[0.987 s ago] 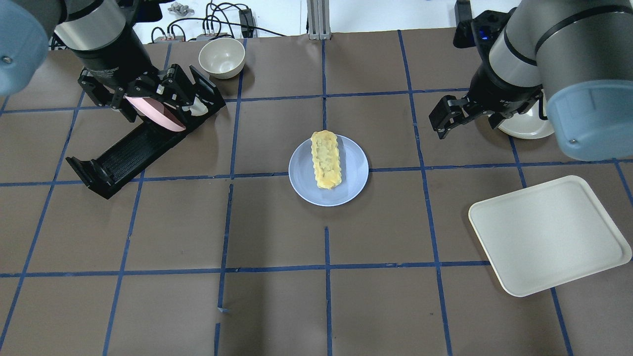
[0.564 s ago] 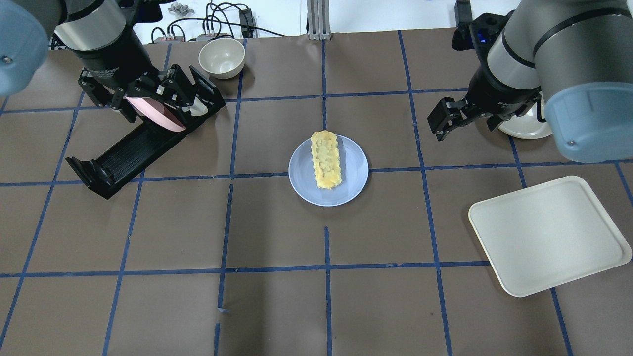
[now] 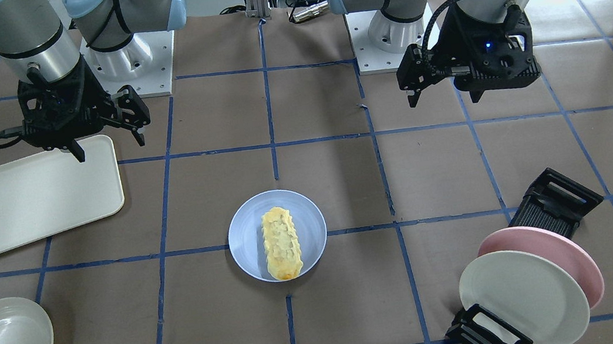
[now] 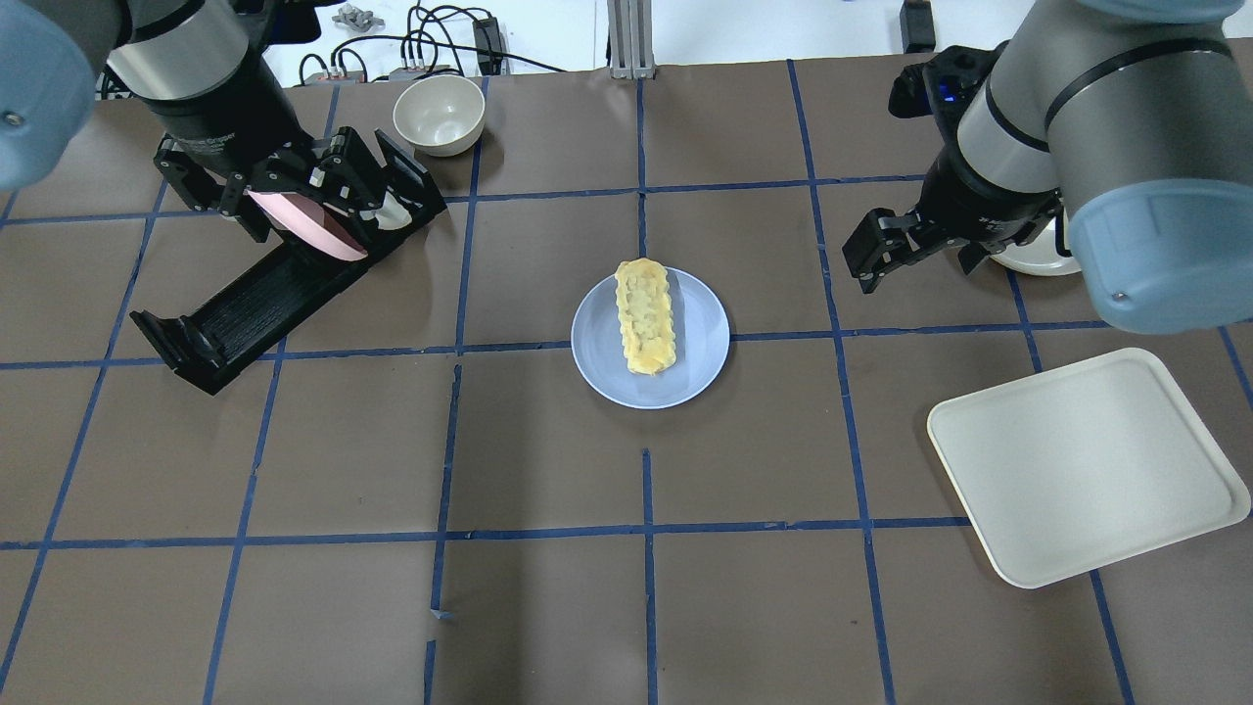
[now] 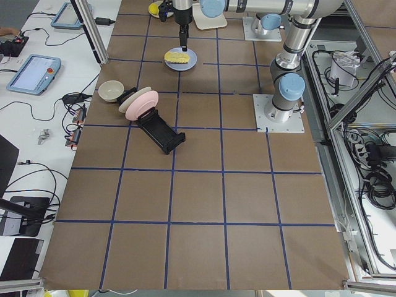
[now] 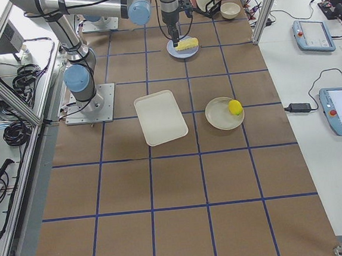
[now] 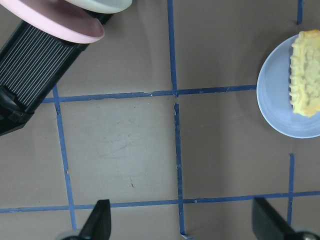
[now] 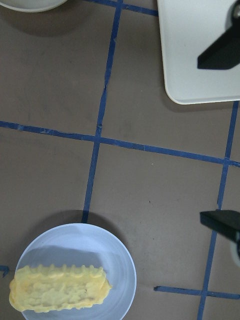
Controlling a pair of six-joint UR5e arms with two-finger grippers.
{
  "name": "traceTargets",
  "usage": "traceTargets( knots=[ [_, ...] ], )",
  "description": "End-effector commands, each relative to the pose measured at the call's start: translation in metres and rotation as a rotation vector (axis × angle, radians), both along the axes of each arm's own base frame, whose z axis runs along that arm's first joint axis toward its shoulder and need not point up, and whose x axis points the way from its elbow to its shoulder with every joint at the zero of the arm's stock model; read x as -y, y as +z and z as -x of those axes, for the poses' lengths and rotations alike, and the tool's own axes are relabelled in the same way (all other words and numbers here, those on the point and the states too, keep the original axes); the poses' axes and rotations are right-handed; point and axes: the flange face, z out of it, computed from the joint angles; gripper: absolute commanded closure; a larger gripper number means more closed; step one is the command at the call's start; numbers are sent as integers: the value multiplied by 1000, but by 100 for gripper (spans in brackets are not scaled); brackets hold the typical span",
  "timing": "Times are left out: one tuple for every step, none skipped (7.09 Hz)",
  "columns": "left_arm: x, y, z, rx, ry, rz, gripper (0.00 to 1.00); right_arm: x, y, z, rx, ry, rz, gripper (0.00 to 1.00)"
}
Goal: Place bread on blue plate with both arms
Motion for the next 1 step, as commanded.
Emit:
traceTargets(
  knots=[
    [1,-1,0,-1,0,-1,0,0,0,0,0,0,-1,0]
  ],
)
